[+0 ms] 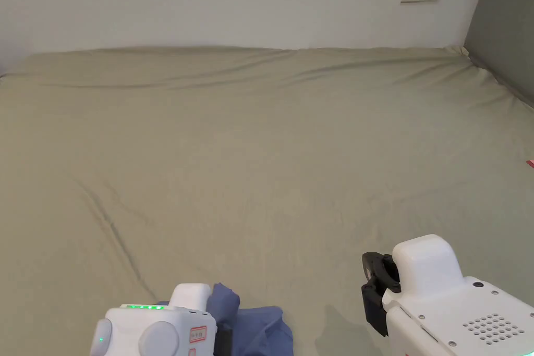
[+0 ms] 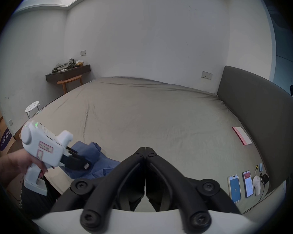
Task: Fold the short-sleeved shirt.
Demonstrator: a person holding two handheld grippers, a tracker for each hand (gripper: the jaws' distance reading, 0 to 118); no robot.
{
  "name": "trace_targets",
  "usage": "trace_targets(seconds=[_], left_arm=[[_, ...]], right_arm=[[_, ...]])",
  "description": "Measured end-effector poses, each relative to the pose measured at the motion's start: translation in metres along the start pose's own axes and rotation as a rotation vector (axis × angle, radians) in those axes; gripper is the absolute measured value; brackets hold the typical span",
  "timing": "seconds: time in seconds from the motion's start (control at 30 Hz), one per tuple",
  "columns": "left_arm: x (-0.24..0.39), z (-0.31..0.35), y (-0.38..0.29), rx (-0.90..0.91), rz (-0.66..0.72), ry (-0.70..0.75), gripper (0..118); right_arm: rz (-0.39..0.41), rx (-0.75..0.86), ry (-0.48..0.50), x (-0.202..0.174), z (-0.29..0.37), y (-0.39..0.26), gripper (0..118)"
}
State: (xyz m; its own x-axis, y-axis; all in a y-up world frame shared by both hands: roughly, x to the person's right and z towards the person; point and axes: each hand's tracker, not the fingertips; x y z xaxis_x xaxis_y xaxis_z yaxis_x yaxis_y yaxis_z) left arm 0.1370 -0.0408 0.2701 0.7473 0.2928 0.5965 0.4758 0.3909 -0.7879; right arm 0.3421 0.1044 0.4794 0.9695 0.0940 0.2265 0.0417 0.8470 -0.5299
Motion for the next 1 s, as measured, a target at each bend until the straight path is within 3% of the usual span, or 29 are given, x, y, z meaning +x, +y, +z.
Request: trace_targets(seconds=[0.2,0.3,0.33,0.43,0.5,0.57,0.6,0.67,0.77,0.93,1.0], left_arm=[[0.022,-0.017,-0.005,-0.015,-0.001,0.092,16],[0.027,-0.016,-0.004,0.004,0.046,-0.002,27],[0.028,-0.014,-0.003,0.004,0.069,-0.056,42],[0.030,-0.012,-0.002,-0.023,0.108,-0.271,113],[0.030,-0.002,-0.003,0.014,0.156,-0.383,114],[0.027,0.011,0.000,0.071,0.187,-0.414,109],[0.024,0.017,0.000,0.091,0.187,-0.418,96],[0.017,0.031,0.001,0.144,0.143,-0.374,47],[0.013,0.040,-0.002,0.226,-0.008,-0.161,0],[0.019,0.025,-0.017,0.341,-0.180,0.131,0],[0.023,0.007,-0.021,0.306,-0.230,0.171,0]], right_arm=[[-0.020,-0.020,-0.011,0.006,-0.003,-0.007,2],[-0.029,-0.024,-0.009,0.007,-0.005,-0.008,2],[-0.029,-0.026,-0.007,0.006,-0.005,-0.008,2],[-0.025,-0.028,-0.004,0.005,-0.005,-0.008,2],[-0.024,-0.025,-0.005,0.005,-0.004,-0.007,2],[-0.024,-0.023,-0.010,0.006,-0.002,-0.007,2],[-0.025,-0.023,-0.012,0.007,-0.002,-0.007,2],[-0.024,-0.025,-0.018,0.008,0.000,-0.006,2],[-0.021,-0.022,-0.023,0.008,0.002,-0.006,2],[-0.019,-0.019,-0.020,0.003,0.004,-0.005,2],[-0.011,-0.020,-0.016,0.001,0.005,-0.006,2]])
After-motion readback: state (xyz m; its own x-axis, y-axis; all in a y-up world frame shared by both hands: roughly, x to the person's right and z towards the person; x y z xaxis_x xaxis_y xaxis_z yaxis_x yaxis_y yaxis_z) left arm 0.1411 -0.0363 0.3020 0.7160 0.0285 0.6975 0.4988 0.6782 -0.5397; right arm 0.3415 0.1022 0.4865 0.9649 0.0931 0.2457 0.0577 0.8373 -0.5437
